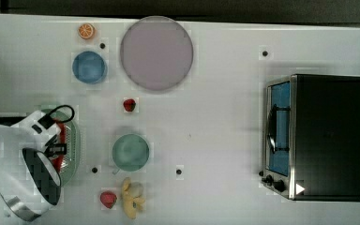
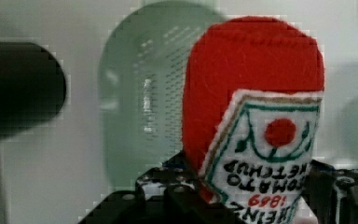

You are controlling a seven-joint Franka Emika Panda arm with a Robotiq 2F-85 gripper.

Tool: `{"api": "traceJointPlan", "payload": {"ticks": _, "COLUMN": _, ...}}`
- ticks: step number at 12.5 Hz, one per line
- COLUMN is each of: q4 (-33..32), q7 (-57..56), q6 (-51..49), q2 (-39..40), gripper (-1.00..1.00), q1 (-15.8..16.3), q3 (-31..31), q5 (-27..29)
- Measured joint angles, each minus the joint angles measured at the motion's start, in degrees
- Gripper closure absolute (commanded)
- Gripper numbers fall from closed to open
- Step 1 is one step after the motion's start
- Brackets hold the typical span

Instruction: Pick Ketchup from the table and place it in strainer.

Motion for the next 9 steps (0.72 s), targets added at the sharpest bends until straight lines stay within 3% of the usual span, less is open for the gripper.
{"api": "traceJointPlan", "payload": {"ticks": 3, "q4": 0.0, "q7": 6.8, "q6": 10.0, "q2": 9.1, "gripper": -0.31, "q1": 1.6, "q3": 1.3, "q5": -0.1}}
{"api": "traceJointPlan", "payload": {"ticks": 6, "q4": -0.1, "q7": 10.1, "q6": 15.1, "q2": 16.3, "gripper": -0.95, "q1": 2.6, "q3": 0.2, "q5": -4.4}}
{"api": "traceJointPlan", "payload": {"ticks": 9, "q4": -1.8, "q7": 10.9, "q6": 16.4, "q2": 17.8, "gripper": -1.00, "q1": 2.1, "q3": -1.2, "q5": -4.2}}
